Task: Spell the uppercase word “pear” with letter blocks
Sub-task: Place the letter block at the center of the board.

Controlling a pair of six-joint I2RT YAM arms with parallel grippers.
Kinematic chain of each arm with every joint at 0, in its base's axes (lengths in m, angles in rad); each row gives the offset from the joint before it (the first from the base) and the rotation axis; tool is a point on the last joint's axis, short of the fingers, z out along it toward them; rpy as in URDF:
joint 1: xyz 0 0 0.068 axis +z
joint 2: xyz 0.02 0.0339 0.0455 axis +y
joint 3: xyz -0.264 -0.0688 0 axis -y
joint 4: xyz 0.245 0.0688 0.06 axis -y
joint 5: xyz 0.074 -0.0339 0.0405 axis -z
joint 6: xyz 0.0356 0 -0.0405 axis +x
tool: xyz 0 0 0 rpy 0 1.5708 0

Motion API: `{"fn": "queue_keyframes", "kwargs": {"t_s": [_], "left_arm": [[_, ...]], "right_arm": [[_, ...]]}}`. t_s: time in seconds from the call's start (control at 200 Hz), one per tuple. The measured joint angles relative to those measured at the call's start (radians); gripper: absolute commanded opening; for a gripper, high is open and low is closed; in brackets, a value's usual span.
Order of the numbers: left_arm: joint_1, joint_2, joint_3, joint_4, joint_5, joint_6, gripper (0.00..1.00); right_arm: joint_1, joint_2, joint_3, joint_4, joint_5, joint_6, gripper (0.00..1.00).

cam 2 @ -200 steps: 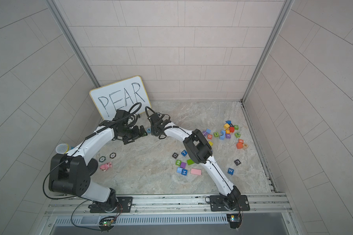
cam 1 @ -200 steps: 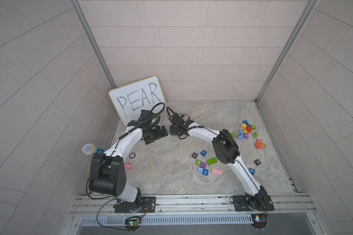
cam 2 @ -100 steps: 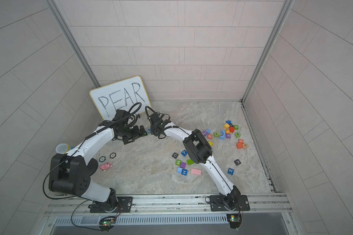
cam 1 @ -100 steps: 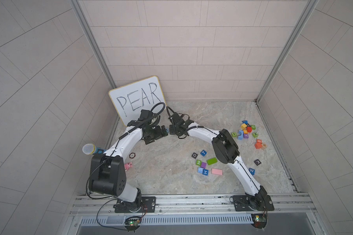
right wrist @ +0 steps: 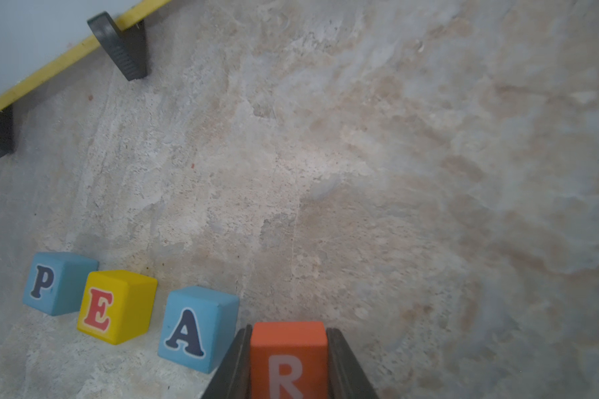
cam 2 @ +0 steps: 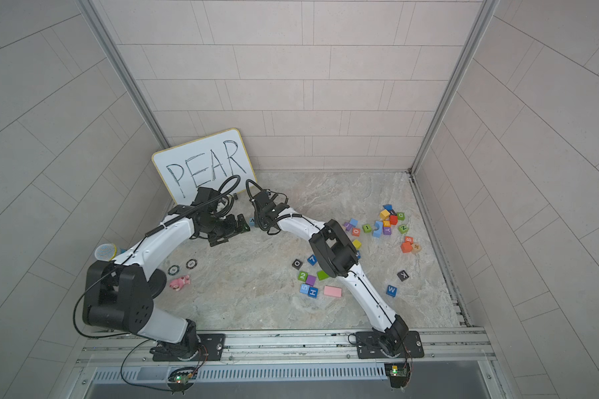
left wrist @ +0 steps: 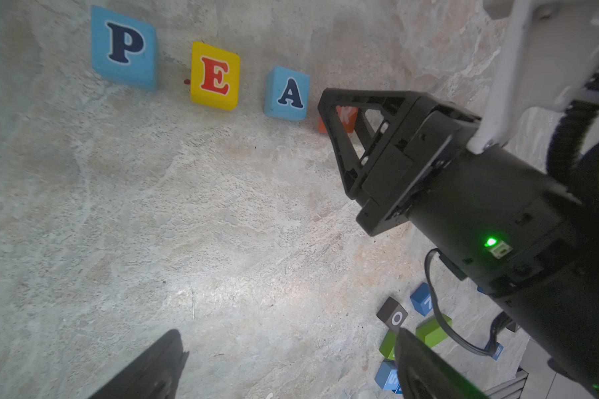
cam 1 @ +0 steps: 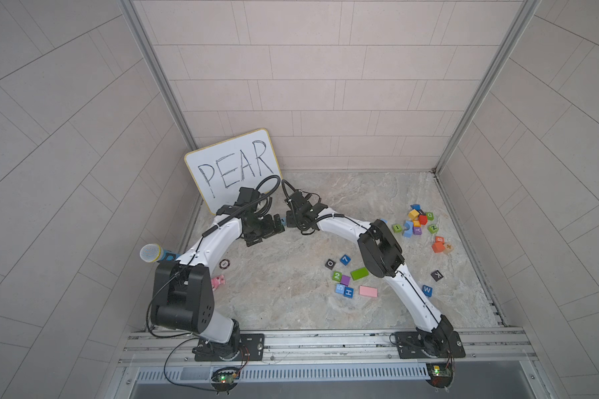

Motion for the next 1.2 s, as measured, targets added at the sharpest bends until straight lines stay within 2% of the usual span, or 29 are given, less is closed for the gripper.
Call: {"fn": "queue_keyframes", "kwargs": {"t_s": [1.201], "left_arm": [[0.0,-0.003,-0.013,0.016,0.005,0.0,0.99]], "right_arm": [[0.0,0.0,0.001,-0.005,0.024,0.013,0.33]]}}
